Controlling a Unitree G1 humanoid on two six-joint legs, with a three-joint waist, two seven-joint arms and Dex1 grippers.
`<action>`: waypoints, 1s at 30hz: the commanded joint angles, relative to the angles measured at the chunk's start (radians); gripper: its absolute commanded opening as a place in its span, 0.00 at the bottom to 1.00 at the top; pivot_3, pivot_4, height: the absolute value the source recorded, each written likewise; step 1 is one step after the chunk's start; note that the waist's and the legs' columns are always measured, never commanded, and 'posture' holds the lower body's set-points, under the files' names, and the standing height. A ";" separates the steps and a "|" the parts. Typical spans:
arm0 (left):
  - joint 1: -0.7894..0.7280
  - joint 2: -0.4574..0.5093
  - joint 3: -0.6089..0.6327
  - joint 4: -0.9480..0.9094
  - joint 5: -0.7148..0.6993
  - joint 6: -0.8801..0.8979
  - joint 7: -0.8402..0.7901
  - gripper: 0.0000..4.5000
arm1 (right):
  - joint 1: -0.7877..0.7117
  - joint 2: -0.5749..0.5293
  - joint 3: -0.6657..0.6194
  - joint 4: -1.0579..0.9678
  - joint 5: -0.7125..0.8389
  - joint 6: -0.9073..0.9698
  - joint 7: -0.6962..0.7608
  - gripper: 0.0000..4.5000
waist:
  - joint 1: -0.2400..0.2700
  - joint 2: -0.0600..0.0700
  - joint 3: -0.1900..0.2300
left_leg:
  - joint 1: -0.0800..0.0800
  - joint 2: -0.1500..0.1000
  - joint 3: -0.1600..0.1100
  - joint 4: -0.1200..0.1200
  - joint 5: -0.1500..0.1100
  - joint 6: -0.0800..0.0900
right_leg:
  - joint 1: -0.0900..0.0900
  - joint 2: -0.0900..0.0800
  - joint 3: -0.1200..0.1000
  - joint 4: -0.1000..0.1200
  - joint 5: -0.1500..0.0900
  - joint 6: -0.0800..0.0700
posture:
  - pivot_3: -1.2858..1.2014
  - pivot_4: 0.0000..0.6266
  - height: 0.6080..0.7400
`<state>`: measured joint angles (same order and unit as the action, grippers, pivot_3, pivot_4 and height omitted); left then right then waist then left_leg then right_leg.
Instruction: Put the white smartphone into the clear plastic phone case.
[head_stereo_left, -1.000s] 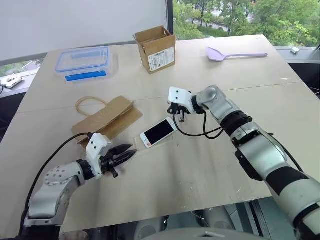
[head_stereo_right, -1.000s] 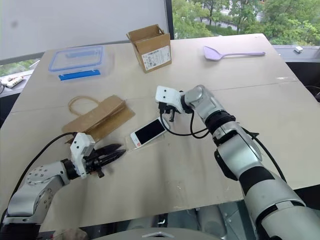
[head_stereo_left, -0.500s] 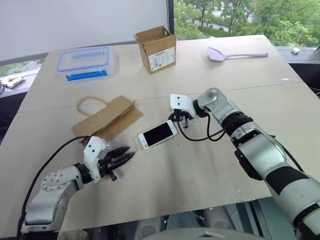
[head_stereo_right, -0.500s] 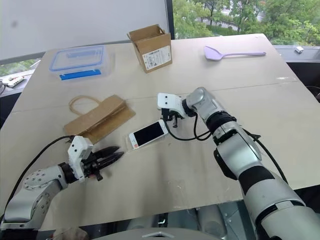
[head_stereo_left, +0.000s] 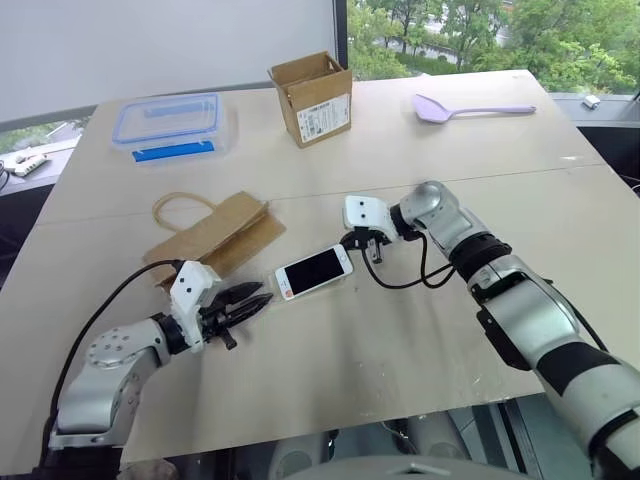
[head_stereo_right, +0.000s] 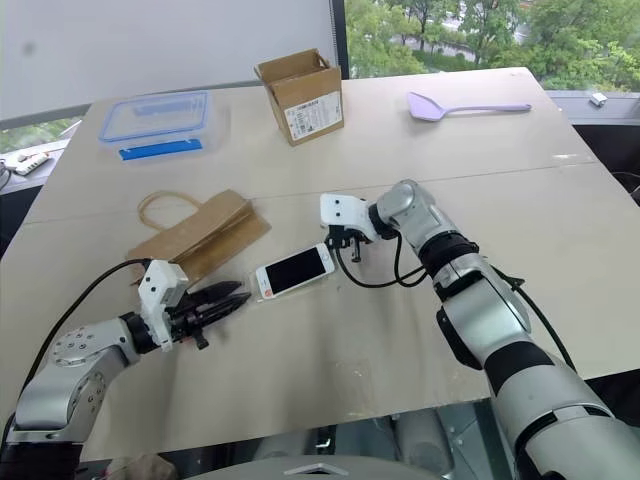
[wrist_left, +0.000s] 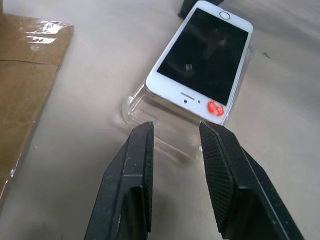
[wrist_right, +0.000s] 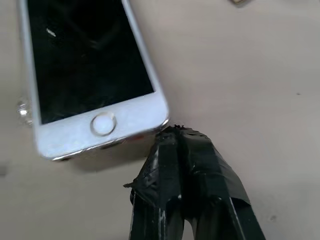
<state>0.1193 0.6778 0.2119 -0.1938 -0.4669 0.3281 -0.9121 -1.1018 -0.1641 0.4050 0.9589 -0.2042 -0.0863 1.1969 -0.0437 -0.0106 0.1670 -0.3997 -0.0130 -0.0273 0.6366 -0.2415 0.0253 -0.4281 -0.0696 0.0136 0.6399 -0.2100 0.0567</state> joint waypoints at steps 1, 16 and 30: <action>-0.008 0.002 0.000 -0.001 0.005 -0.015 -0.006 0.32 | 0.004 -0.019 -0.012 -0.050 0.010 0.008 0.019 0.00 | 0.000 0.000 0.000 | 0.000 0.000 0.000 0.000 0.000 0.000 | 0.000 0.000 0.000 0.000 0.000 0.000 | 0.52 0.24 1.00; -0.016 -0.001 -0.005 0.013 0.011 -0.028 -0.009 0.32 | -0.029 0.000 -0.042 0.026 0.005 -0.036 -0.101 0.00 | 0.001 0.000 0.000 | 0.000 0.000 0.000 0.001 0.000 -0.001 | 0.000 0.000 0.000 0.001 0.000 0.000 | 0.52 0.24 1.00; 0.013 0.000 0.007 -0.008 0.008 -0.028 0.000 0.32 | -0.047 0.041 -0.083 0.046 0.054 -0.035 -0.032 0.00 | 0.000 0.000 0.000 | 0.000 0.000 0.000 0.001 0.001 -0.001 | 0.000 0.000 0.000 0.002 0.000 0.000 | 0.52 0.24 1.00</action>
<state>0.1235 0.6746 0.1984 -0.1753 -0.4546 0.3158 -0.9119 -1.1298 -0.1238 0.3406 1.0450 -0.1746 -0.1142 1.1415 -0.0433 -0.0106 0.1670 -0.3996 -0.0131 -0.0274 0.6376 -0.2409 0.0244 -0.4282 -0.0694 0.0138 0.6415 -0.2100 0.0567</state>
